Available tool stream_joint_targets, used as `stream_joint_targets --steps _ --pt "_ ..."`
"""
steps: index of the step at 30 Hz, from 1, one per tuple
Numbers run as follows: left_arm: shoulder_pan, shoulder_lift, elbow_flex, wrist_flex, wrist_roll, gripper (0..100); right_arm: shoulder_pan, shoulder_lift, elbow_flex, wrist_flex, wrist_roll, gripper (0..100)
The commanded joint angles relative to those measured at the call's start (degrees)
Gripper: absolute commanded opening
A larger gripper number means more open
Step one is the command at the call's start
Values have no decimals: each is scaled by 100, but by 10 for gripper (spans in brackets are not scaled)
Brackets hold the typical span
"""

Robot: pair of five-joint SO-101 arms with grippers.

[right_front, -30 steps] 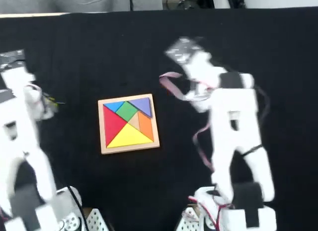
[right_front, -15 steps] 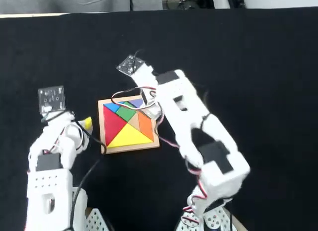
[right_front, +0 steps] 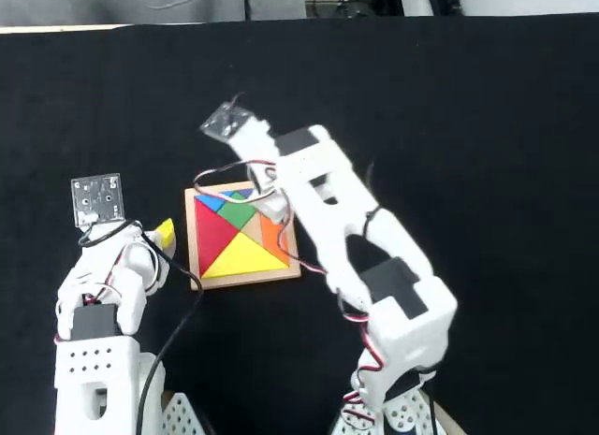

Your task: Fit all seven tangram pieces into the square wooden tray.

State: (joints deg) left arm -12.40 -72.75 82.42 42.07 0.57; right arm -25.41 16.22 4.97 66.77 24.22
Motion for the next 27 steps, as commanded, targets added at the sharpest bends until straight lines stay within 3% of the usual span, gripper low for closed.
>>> stream_joint_targets --steps 1,5,8,15,22,27 --pt "57 -79 -40 -123 26 229 387 -708 -321 352 -132 10" --pt "119 -79 -523 -378 -378 228 905 -2053 -259 475 -589 10" --pt "4 -88 -1411 -114 -624 228 1266 -3240 -145 440 -615 10" --pt "-207 -79 -4251 1468 -624 228 1688 -6105 356 747 -659 11" --pt "-207 -79 -7785 3376 -624 228 1670 -9666 646 756 -615 11" --pt "-215 -88 -9165 4316 -624 228 1688 -11055 804 844 -624 11"
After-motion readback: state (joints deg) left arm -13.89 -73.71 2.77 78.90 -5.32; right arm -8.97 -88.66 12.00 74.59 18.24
